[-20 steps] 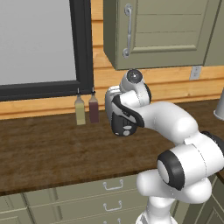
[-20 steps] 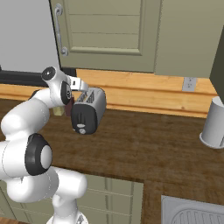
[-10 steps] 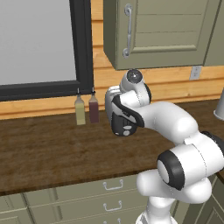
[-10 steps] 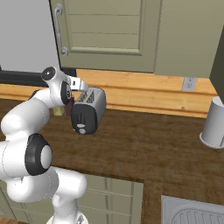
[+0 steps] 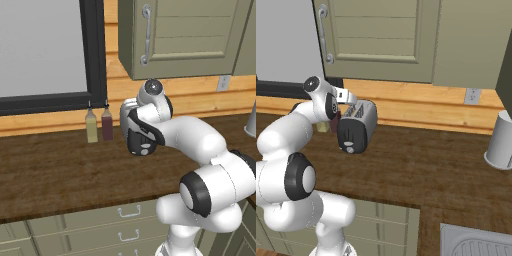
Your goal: Start the toaster. Once the lever pops up, take the bread to the plate on the dining counter.
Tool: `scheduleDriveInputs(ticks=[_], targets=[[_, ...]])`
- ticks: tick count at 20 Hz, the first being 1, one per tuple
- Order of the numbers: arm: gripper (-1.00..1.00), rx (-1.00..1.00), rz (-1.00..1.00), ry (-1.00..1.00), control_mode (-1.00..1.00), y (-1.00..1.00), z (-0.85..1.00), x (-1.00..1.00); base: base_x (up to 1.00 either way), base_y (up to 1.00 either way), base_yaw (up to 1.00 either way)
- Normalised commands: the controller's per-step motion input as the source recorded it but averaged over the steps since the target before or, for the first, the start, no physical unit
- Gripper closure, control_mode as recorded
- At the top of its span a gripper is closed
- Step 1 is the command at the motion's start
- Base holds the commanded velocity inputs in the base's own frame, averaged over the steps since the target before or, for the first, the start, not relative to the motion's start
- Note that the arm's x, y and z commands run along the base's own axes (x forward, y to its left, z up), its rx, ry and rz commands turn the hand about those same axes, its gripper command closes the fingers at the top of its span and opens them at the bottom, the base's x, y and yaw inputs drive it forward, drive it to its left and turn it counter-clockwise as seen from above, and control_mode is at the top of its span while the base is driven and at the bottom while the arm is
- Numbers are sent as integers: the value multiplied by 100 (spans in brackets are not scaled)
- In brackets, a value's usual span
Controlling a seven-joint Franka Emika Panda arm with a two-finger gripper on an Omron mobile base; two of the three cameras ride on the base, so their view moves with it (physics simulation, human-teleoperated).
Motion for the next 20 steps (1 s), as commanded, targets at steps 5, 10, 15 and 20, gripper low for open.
scheduleDriveInputs(ticks=[5, 10, 15, 20], targets=[[-100, 0, 0, 0, -100, 0, 0, 0, 0, 0, 0], [-100, 0, 0, 0, -100, 0, 0, 0, 0, 0, 0], [-100, 0, 0, 0, -100, 0, 0, 0, 0, 0, 0], [-100, 0, 0, 0, -100, 0, 0, 0, 0, 0, 0]])
